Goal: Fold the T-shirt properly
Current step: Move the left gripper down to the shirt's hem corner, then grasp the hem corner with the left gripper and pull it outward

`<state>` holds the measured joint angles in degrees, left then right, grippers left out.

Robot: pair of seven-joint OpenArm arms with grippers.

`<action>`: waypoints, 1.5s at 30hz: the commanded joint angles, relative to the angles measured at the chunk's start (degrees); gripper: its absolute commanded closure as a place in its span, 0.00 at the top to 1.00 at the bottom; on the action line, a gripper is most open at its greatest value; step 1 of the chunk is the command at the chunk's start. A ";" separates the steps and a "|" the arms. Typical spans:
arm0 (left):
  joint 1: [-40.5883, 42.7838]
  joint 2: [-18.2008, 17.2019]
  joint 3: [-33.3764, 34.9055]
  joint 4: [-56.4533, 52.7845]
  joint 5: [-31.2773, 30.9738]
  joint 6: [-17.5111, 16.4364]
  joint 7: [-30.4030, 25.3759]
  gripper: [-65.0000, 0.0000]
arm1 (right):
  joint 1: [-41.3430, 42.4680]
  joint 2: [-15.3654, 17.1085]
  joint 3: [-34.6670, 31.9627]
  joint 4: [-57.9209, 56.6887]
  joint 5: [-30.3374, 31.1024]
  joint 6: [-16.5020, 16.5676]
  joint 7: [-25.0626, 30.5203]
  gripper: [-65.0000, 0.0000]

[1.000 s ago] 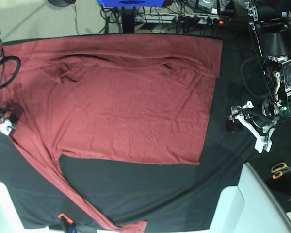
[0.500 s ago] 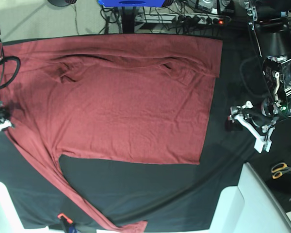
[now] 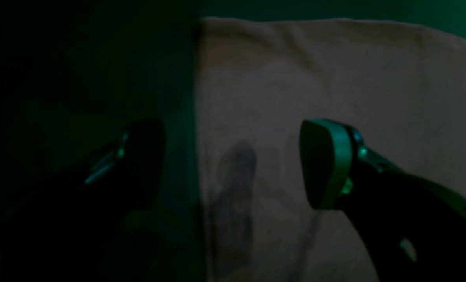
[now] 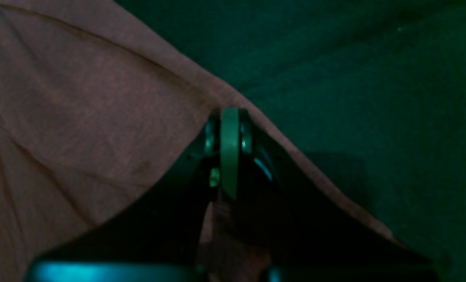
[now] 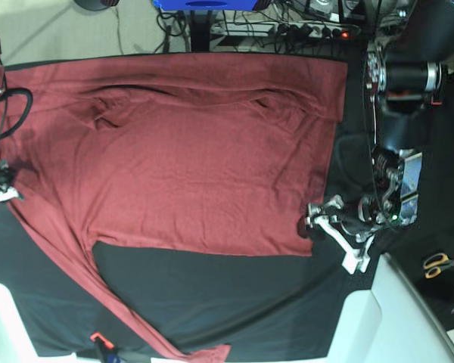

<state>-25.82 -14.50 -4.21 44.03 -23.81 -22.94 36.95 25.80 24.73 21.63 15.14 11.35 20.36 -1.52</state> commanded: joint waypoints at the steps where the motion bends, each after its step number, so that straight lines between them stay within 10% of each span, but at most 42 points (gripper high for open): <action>1: -3.06 -0.84 -0.23 -1.44 -0.32 0.04 -2.00 0.80 | 1.41 1.33 0.04 1.00 0.21 0.17 1.12 0.00; 17: -15.63 1.10 8.82 -25.00 -0.49 1.97 -16.25 0.80 | 1.32 1.25 0.31 2.67 0.21 0.17 0.86 0.00; 36: -9.65 5.67 9.53 -28.25 -0.49 1.88 -15.72 0.76 | 1.23 1.25 0.48 2.67 0.21 0.17 0.86 0.00; 45: -7.54 5.58 9.00 -28.07 -0.49 1.97 -15.37 0.05 | 1.23 1.25 0.48 2.67 0.21 0.17 0.86 0.00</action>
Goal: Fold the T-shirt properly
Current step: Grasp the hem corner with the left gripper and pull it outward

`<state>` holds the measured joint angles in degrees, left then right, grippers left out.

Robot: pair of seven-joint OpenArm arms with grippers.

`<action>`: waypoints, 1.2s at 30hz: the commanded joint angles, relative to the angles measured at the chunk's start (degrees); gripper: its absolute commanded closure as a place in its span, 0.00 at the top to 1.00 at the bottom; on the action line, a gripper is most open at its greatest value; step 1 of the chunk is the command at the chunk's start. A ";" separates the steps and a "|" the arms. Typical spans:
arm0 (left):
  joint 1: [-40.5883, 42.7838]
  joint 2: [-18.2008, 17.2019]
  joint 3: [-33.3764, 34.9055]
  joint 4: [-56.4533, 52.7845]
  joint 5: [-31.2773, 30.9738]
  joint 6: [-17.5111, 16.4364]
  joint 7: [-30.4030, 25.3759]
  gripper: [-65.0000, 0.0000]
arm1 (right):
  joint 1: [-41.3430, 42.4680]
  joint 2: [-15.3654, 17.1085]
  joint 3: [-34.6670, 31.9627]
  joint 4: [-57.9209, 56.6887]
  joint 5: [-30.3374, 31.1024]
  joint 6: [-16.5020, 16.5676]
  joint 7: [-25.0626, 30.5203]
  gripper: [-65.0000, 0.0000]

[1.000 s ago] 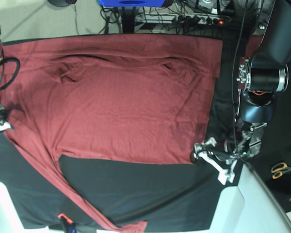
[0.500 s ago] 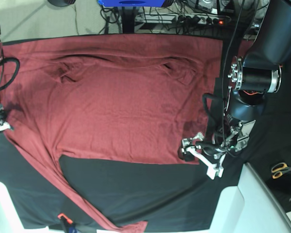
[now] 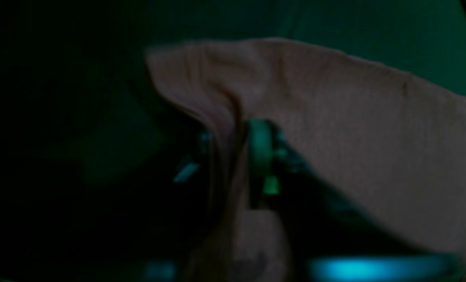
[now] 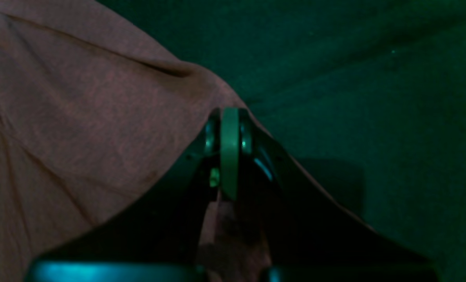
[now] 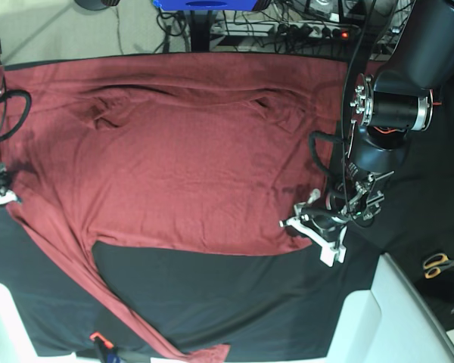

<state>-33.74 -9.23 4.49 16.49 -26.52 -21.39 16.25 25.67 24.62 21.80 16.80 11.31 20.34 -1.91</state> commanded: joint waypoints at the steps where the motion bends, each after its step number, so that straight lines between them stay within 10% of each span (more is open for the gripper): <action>1: 0.37 0.22 0.21 -0.54 2.13 0.42 5.42 0.00 | 1.36 1.36 0.31 1.01 0.25 0.19 1.25 0.00; 19: 7.76 -4.00 -7.88 23.46 2.48 0.51 22.56 0.00 | 1.36 1.44 0.40 1.71 0.25 0.19 1.34 0.00; 36: 11.01 -3.73 -4.89 27.68 2.57 4.29 23.09 0.00 | 1.27 1.44 0.40 3.38 0.25 0.19 -4.29 0.00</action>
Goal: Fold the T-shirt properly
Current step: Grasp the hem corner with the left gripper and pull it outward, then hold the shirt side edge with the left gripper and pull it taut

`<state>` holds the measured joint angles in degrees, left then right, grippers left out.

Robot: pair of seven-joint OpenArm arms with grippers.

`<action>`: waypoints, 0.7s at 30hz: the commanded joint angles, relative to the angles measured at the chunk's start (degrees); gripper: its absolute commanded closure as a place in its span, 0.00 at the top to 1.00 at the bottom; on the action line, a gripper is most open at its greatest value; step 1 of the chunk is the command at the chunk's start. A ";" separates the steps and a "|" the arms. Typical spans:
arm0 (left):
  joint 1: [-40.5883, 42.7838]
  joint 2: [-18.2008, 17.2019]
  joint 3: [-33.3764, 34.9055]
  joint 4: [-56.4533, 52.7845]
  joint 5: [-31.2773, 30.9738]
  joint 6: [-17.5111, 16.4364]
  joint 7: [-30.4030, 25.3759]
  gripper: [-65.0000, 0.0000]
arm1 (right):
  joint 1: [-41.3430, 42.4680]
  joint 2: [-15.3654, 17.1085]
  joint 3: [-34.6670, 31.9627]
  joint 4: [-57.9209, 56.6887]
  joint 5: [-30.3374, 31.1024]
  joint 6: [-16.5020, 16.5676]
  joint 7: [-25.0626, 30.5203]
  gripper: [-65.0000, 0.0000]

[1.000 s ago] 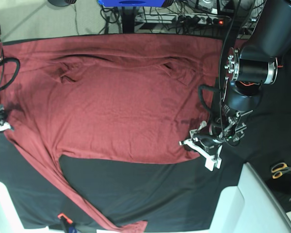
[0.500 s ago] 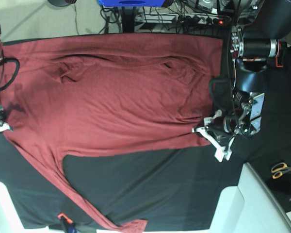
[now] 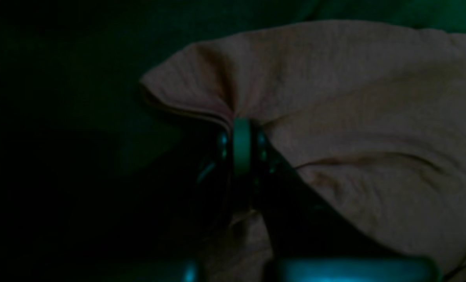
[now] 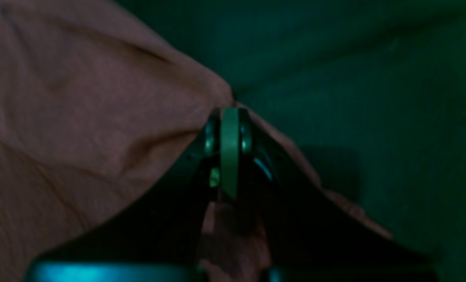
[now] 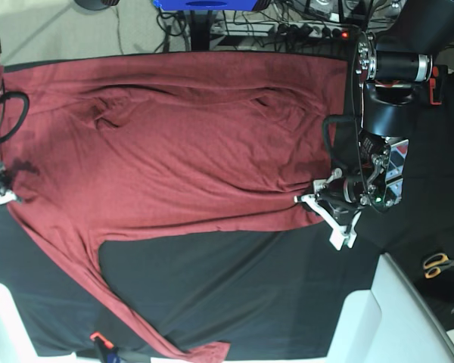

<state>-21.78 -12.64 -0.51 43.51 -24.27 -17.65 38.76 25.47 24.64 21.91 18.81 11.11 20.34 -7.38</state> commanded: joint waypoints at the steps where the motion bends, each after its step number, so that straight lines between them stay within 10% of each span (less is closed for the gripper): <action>1: -0.94 -0.32 1.09 0.67 0.32 0.81 0.58 0.00 | 1.38 1.42 0.29 1.98 0.45 0.19 0.92 0.00; 21: 1.43 -0.50 2.05 6.65 0.05 0.99 2.60 0.00 | -7.76 -1.57 0.37 19.48 0.71 -3.68 -3.57 0.00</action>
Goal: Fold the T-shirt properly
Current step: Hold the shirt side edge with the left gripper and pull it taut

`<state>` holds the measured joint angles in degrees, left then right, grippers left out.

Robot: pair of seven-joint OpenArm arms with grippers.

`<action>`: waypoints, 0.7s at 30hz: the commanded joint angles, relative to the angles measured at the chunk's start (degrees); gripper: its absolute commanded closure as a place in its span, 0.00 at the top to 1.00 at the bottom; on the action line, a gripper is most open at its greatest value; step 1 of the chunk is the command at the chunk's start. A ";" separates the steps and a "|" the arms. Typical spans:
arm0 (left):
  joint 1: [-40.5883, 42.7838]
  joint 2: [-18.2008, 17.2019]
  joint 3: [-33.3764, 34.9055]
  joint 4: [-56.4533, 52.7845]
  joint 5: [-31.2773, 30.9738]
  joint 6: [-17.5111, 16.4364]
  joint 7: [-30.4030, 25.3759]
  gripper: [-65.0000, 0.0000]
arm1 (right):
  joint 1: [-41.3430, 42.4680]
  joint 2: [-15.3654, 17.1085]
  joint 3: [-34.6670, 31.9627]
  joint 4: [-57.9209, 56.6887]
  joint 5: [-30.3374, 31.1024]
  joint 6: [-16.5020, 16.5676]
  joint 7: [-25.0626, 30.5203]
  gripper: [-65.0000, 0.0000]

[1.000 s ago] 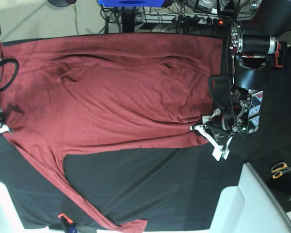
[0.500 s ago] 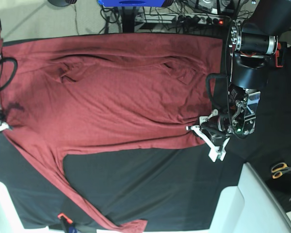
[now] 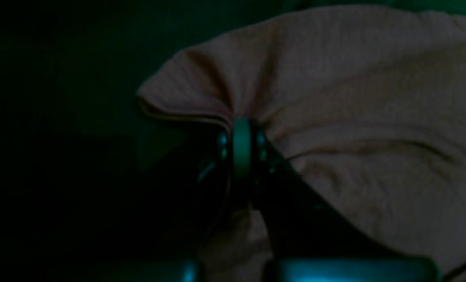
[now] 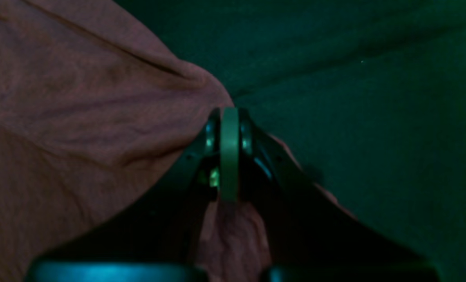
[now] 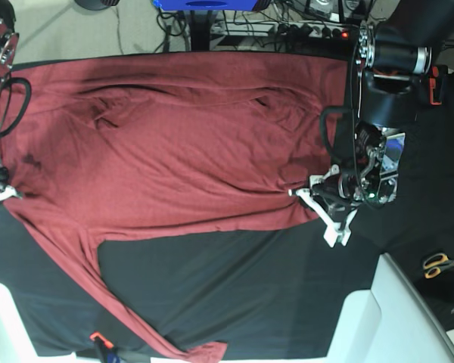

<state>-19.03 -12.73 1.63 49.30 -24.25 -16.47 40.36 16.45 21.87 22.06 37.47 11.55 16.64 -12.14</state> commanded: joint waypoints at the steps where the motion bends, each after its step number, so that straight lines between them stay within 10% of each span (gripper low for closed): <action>1: -1.33 -0.41 -0.09 0.86 0.12 -0.10 1.36 0.00 | 1.27 1.21 0.22 0.81 0.27 0.02 1.20 0.00; 12: -1.59 -0.41 -0.09 1.03 0.21 -0.10 1.18 0.00 | 1.27 1.03 0.22 0.72 0.27 0.02 1.20 0.00; 21: -1.41 -1.91 -0.27 1.03 0.12 -0.01 1.18 0.76 | 1.27 1.03 0.13 0.81 0.27 0.02 1.20 0.00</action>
<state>-19.40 -13.89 1.58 49.78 -24.84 -16.95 41.10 16.45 21.65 22.06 37.41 11.53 16.64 -12.08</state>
